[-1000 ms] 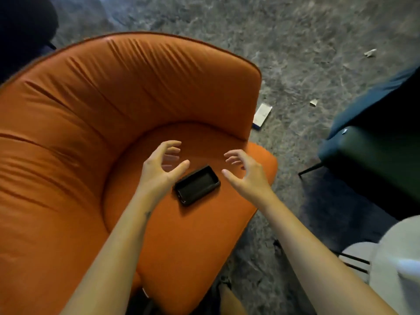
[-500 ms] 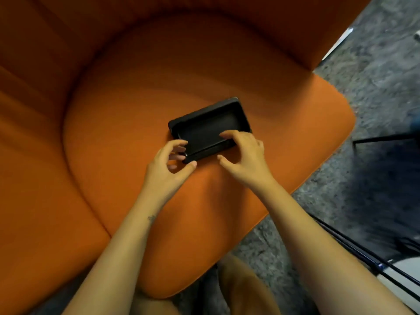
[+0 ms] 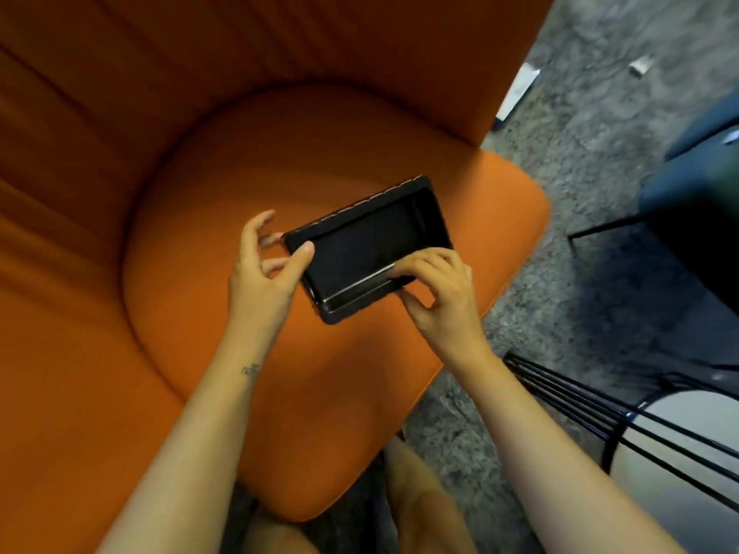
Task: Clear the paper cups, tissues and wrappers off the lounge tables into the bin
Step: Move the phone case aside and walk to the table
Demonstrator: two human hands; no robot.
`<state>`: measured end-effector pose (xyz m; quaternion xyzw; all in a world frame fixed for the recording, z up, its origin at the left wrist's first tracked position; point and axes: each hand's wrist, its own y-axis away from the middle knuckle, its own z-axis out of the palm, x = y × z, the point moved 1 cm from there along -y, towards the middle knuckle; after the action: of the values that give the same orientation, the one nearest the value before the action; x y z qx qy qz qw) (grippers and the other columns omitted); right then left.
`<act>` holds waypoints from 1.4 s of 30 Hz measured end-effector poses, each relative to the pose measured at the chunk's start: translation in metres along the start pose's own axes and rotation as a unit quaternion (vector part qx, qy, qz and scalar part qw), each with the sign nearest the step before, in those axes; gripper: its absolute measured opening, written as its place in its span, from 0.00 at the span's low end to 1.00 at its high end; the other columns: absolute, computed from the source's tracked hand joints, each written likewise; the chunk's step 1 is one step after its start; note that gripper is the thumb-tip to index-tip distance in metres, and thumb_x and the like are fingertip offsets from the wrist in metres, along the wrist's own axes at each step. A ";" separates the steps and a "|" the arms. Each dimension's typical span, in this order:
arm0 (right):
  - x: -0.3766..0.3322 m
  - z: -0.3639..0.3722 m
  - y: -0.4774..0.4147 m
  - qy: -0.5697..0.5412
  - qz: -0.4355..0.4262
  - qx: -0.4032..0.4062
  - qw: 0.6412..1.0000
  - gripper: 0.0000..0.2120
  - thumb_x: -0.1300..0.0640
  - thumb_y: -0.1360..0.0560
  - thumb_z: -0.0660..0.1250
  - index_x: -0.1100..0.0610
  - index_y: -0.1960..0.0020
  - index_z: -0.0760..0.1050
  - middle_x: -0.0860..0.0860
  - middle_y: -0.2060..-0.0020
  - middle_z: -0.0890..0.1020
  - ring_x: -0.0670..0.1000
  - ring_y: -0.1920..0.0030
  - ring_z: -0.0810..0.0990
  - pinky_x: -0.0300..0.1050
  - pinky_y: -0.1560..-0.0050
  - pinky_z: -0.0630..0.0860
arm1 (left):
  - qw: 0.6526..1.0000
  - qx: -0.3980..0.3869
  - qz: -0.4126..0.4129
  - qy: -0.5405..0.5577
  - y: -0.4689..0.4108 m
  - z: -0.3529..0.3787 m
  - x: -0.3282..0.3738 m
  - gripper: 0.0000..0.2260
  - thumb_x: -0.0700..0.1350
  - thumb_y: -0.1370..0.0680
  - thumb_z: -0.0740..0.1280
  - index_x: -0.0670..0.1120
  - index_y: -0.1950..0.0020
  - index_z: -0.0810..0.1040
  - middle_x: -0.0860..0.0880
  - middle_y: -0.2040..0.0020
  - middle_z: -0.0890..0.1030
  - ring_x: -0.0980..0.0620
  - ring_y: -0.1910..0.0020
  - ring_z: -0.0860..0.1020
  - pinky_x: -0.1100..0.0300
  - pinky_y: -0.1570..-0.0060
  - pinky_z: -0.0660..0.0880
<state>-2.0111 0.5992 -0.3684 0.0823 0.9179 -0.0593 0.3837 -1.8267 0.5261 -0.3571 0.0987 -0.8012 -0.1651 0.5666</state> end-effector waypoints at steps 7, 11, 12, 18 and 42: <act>-0.069 -0.090 0.040 0.026 0.040 0.124 0.991 0.21 0.68 0.35 0.67 0.55 0.44 0.77 0.48 0.46 0.80 0.48 0.42 0.69 0.45 0.43 0.65 | 0.975 -0.128 0.179 -0.037 0.038 0.002 0.104 0.07 0.45 0.22 0.64 0.58 0.51 0.75 0.59 0.54 0.77 0.57 0.53 0.75 0.63 0.60 0.72; -0.098 -0.153 0.079 0.031 0.095 0.279 0.955 0.18 0.62 0.31 0.66 0.58 0.42 0.75 0.52 0.44 0.77 0.50 0.41 0.71 0.47 0.39 0.65 | 0.956 -0.179 0.231 -0.037 0.067 0.017 0.160 0.05 0.46 0.22 0.64 0.56 0.52 0.75 0.57 0.55 0.77 0.58 0.55 0.76 0.65 0.62 0.74; -0.103 -0.171 0.091 0.030 0.111 0.328 0.938 0.16 0.61 0.31 0.66 0.59 0.42 0.75 0.52 0.45 0.77 0.49 0.42 0.71 0.46 0.39 0.66 | 0.948 -0.198 0.245 -0.036 0.076 0.025 0.176 0.04 0.46 0.22 0.64 0.56 0.52 0.75 0.56 0.56 0.78 0.58 0.56 0.76 0.66 0.63 0.75; -0.107 -0.275 0.184 0.033 0.183 0.507 0.842 0.14 0.61 0.29 0.64 0.61 0.44 0.74 0.46 0.48 0.74 0.48 0.46 0.72 0.53 0.43 0.71 | 0.892 -0.313 0.324 -0.025 0.155 0.104 0.259 0.03 0.44 0.23 0.66 0.53 0.53 0.77 0.56 0.59 0.79 0.63 0.61 0.77 0.69 0.63 0.74; 0.093 -0.334 0.450 0.032 0.407 0.673 0.616 0.10 0.60 0.27 0.65 0.59 0.46 0.73 0.47 0.50 0.76 0.49 0.48 0.74 0.50 0.45 0.71 | 0.699 -0.658 0.216 -0.179 0.373 0.402 0.098 0.06 0.41 0.22 0.64 0.51 0.51 0.77 0.52 0.55 0.80 0.60 0.55 0.79 0.65 0.56 0.77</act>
<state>-2.2192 1.1070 -0.2228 0.6847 0.5043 -0.4958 0.1761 -2.2266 0.8994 -0.2530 -0.5059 -0.5743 -0.5379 0.3535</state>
